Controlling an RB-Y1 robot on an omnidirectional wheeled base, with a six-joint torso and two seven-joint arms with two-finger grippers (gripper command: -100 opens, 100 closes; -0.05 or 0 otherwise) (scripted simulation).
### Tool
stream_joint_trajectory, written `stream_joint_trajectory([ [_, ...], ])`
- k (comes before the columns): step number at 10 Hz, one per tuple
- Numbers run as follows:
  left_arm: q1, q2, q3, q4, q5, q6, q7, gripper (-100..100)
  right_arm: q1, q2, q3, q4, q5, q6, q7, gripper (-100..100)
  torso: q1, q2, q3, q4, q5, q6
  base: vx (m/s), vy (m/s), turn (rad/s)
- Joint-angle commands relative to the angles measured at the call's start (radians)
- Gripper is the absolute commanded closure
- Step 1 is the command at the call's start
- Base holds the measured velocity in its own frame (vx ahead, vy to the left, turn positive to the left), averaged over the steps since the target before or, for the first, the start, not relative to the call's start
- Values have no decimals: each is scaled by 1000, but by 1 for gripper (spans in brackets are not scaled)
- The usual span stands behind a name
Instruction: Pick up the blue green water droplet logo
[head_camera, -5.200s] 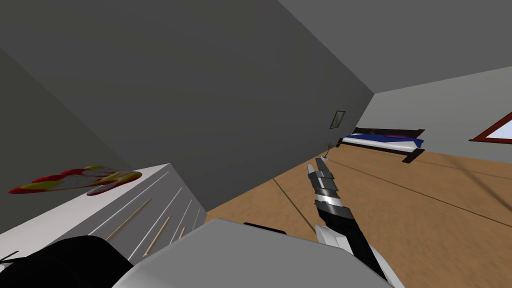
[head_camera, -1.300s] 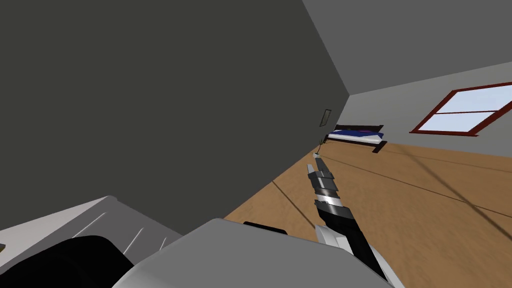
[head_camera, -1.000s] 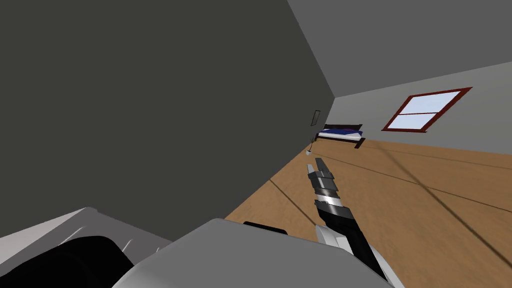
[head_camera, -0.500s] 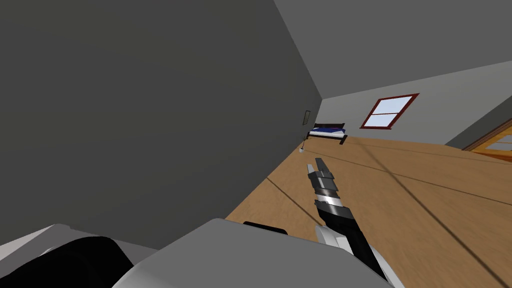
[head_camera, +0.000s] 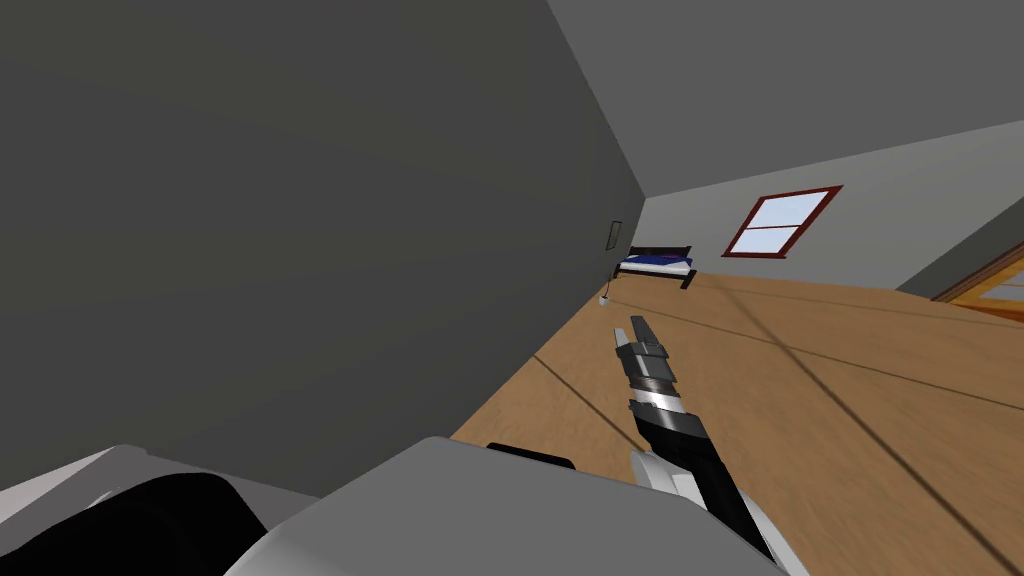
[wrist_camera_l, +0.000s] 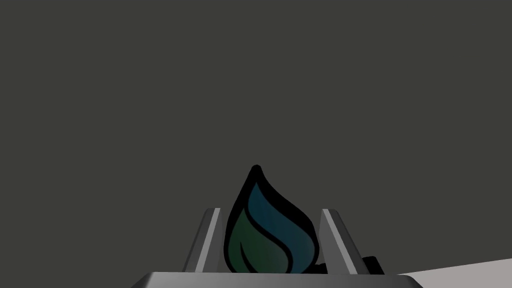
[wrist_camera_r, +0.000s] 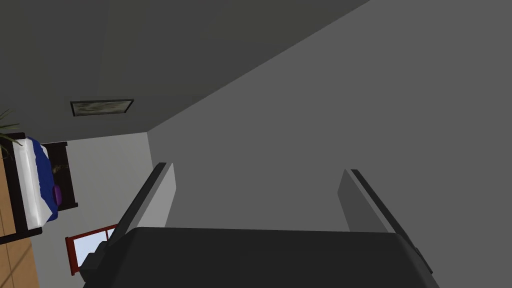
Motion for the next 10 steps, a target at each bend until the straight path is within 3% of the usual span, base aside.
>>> stream_joint_trajectory([
  [1, -31, 42, -3, 13, -14, 18, -29, 100, 0, 0, 0, 0, 0, 0, 0, 0, 0, 0, 0, 0, 0, 0, 52, -11, 287],
  [6, -107, 163, -18, 88, -42, 53, -106, 100, 0, 0, 0, 0, 0, 0, 0, 0, -2, -1, 0, 0, 0, -3, 74, -42, 213],
  [7, -107, 166, -18, 88, -42, 53, -106, 100, 0, 0, 0, 0, 0, 0, 0, 0, -1, -2, -1, 0, 1, -3, 57, -32, 91],
  [10, -163, 260, -29, 145, -62, 79, -163, 100, 0, 0, 0, 0, 0, 0, 0, 0, -2, -1, 0, 0, 1, -3, 64, -52, 211],
])
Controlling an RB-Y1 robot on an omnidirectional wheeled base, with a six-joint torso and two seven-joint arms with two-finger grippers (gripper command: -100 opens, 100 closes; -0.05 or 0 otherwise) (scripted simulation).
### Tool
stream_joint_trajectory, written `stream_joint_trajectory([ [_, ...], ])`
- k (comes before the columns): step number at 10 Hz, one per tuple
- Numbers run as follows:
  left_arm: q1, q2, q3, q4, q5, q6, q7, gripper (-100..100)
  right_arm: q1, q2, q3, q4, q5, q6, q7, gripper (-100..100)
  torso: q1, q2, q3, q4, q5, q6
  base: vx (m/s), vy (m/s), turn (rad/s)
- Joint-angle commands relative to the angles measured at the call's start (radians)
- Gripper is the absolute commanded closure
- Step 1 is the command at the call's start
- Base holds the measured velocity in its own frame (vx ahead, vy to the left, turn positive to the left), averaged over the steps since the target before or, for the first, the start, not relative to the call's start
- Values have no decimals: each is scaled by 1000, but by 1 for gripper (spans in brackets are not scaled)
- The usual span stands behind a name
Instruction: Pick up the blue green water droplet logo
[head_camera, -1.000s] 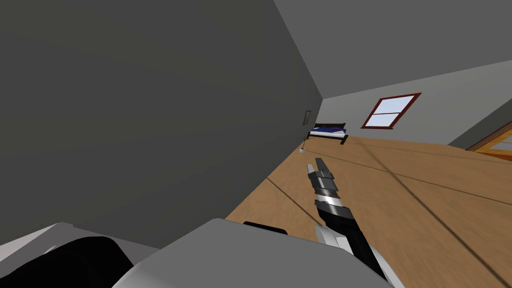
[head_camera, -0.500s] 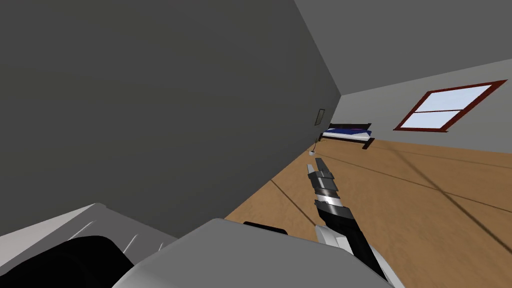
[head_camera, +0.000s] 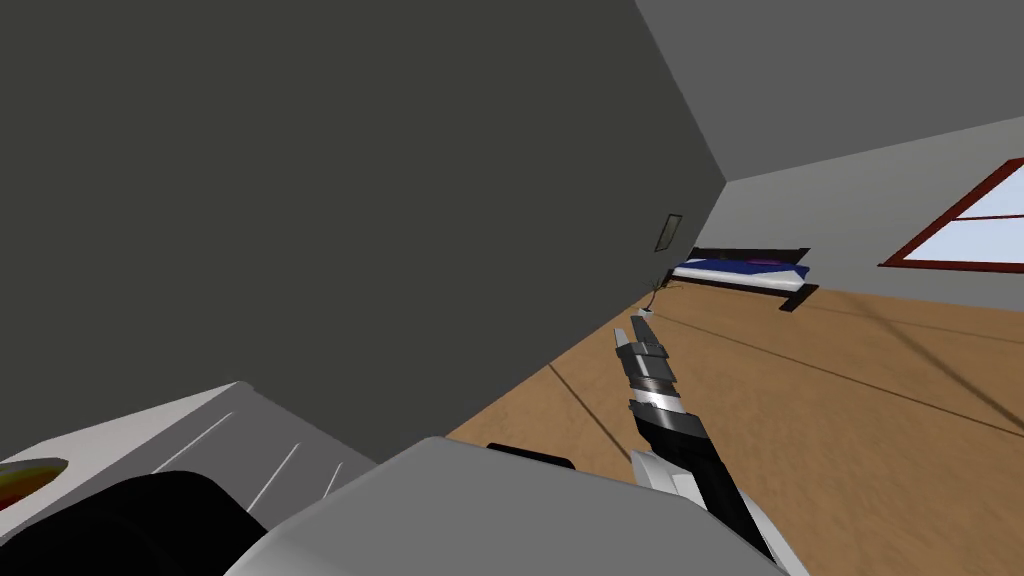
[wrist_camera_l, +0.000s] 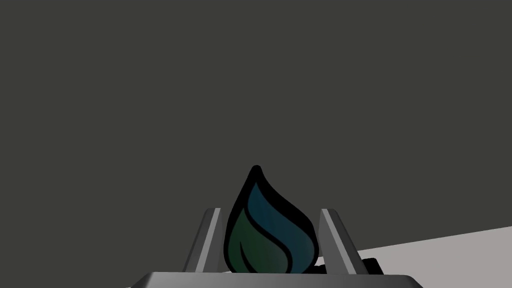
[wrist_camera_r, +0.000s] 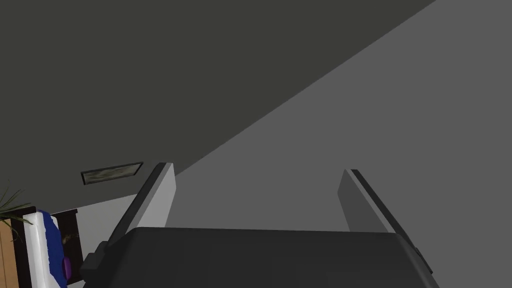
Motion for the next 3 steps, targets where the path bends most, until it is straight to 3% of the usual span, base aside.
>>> stream_joint_trajectory([
  [1, -21, 35, -16, 10, 5, 4, -32, 100, 0, 0, 0, 0, 0, 0, 0, 0, 0, 0, 0, 0, 0, 0, 91, -52, 232],
  [2, -17, 25, -6, 11, -3, 6, -19, 100, 0, 0, 0, 0, 0, 0, 0, 0, 0, -1, -1, 0, 0, 0, 42, -25, 41],
  [3, -19, 27, -7, 12, -3, 7, -23, 0, 0, 0, 0, 0, 0, 0, 0, 0, 1, 1, 0, 0, 0, 1, 7, -6, -4],
])
